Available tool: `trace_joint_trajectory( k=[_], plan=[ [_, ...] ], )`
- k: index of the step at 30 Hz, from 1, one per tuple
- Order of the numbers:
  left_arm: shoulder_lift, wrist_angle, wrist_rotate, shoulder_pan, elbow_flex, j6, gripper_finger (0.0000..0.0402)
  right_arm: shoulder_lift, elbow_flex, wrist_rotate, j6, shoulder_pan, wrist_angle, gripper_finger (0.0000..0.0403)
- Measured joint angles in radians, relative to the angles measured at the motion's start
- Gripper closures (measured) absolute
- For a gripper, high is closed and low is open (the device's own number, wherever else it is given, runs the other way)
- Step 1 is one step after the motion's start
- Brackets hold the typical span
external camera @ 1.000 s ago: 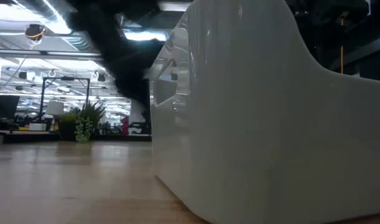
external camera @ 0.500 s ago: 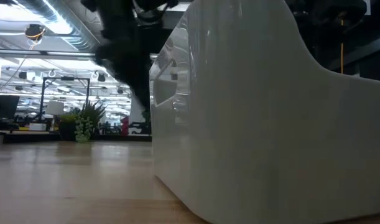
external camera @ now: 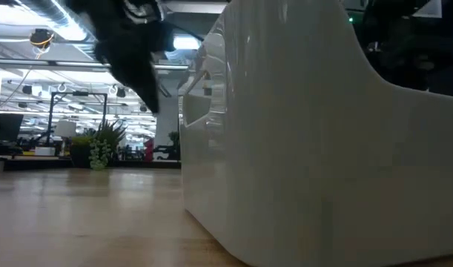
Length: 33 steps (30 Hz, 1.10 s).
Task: Stack baskets by color
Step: Stack the middle gray bin on the top gray bin
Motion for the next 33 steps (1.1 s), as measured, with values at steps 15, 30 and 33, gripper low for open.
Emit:
trace_joint_trajectory(
  k=[15, 30, 33],
  plan=[
    [-0.203, 0.062, -0.111, -0.014, -0.195, -0.145, 0.0401, 0.095, -0.049, 0.242, 0.145, 0.164, 0.189, 0.0299],
    [-0.202, 0.12, -0.141, -0.014, -0.27, -0.144, 0.0401, 0.3, -0.042, 0.384, 0.15, 0.185, 0.248, 0.0388],
    [-0.202, 0.131, -0.16, -0.014, -0.27, -0.134, 0.04, 0.275, -0.016, 0.484, 0.096, 0.181, 0.141, 0.0397]
  ],
)
